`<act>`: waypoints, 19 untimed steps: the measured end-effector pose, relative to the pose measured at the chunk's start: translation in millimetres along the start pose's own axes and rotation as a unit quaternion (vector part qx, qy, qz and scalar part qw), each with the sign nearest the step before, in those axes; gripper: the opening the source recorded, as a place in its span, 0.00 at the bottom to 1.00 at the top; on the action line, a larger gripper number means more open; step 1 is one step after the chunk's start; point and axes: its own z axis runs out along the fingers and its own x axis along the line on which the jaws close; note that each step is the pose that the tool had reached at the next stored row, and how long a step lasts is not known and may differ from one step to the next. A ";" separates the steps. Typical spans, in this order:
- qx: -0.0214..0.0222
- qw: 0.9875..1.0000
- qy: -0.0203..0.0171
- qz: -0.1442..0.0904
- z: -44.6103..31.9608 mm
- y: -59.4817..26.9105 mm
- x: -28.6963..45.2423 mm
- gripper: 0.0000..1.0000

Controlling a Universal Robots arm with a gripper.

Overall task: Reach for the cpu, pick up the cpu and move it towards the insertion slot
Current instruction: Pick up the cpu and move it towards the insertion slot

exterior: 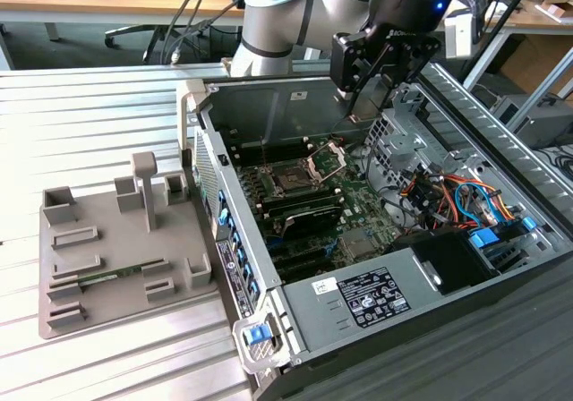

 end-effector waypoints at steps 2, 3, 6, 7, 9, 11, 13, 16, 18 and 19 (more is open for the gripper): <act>0.000 1.000 0.000 0.000 0.0 -0.1 -0.9 0.55; 0.000 1.000 0.000 0.000 0.0 -0.1 -1.7 0.55; 0.000 1.000 0.000 0.000 0.0 -0.3 -4.0 0.55; 0.000 1.000 0.000 0.000 0.0 -0.4 -4.7 0.55; 0.000 1.000 0.000 0.000 0.0 -0.5 -5.7 0.55; 0.000 1.000 0.000 0.000 0.0 -0.6 -7.8 0.55; 0.000 1.000 0.000 0.000 0.0 -0.7 -9.1 0.55; 0.000 1.000 0.000 0.000 0.0 -0.9 -11.1 0.55; 0.000 1.000 0.000 0.000 0.0 -1.0 -12.4 0.55; 0.000 1.000 0.000 0.000 0.0 -1.1 -13.2 0.55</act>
